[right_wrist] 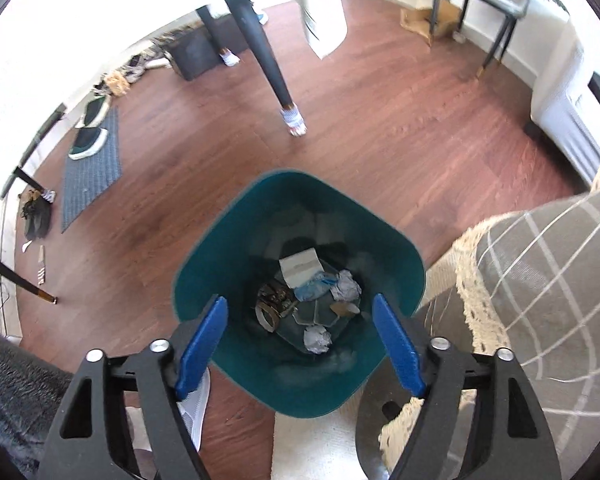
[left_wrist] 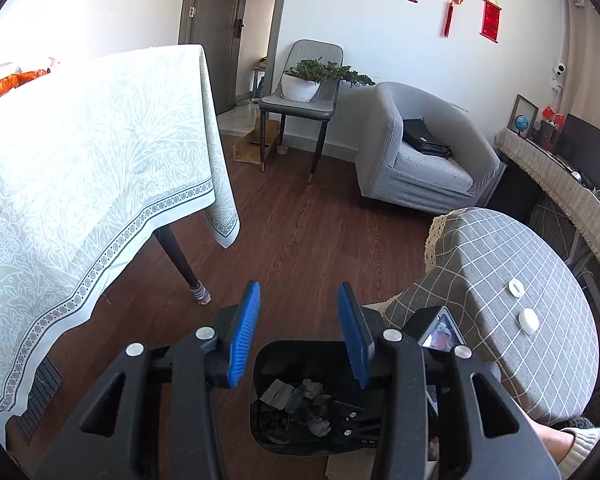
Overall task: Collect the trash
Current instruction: 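Open the right tool to drop its cardboard piece into the bin, then move both tools back over the table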
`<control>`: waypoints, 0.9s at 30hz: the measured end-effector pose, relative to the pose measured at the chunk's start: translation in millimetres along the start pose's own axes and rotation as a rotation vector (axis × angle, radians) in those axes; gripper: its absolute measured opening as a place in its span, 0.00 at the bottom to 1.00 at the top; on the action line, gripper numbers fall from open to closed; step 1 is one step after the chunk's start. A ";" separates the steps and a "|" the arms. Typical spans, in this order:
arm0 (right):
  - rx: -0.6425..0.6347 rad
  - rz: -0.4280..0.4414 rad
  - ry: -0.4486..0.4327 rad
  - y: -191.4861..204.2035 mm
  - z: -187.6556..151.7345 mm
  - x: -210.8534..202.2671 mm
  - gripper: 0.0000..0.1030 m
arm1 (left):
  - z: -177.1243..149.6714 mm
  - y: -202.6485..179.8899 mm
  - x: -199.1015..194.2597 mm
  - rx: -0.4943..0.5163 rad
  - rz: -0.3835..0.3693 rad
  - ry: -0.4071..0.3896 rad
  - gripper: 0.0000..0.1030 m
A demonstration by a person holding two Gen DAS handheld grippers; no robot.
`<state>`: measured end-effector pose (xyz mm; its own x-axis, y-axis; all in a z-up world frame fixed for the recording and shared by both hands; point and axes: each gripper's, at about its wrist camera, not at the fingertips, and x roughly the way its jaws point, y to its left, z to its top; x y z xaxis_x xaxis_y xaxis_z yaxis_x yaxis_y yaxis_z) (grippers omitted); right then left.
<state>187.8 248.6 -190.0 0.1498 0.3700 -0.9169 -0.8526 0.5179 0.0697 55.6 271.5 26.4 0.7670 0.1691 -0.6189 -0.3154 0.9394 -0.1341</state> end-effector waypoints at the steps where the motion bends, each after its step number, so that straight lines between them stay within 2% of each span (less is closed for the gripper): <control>1: -0.012 0.006 -0.022 2.5 0.3 -9.0 0.72 | 1.1 -0.4 -1.6 -0.002 -0.006 -0.004 0.46; 9: -0.046 0.017 -0.163 8.5 4.5 -69.6 0.65 | 10.0 -2.0 -7.7 -0.028 -0.023 -0.032 0.57; 14: -0.031 0.003 -0.257 -0.9 4.9 -107.3 0.63 | 14.9 -15.8 -8.8 -0.023 -0.048 -0.049 0.64; 18: -0.006 -0.020 -0.317 -16.9 0.6 -131.4 0.62 | 16.7 -32.4 -6.5 -0.004 -0.068 -0.053 0.66; 27: 0.076 -0.109 -0.384 -69.2 -29.3 -171.2 0.60 | 13.9 -76.1 4.0 0.052 -0.118 -0.044 0.66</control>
<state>206.5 126.9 -49.4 0.4260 0.5636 -0.7077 -0.7839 0.6205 0.0223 90.4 204.8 44.8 0.8213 0.0688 -0.5663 -0.1934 0.9675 -0.1631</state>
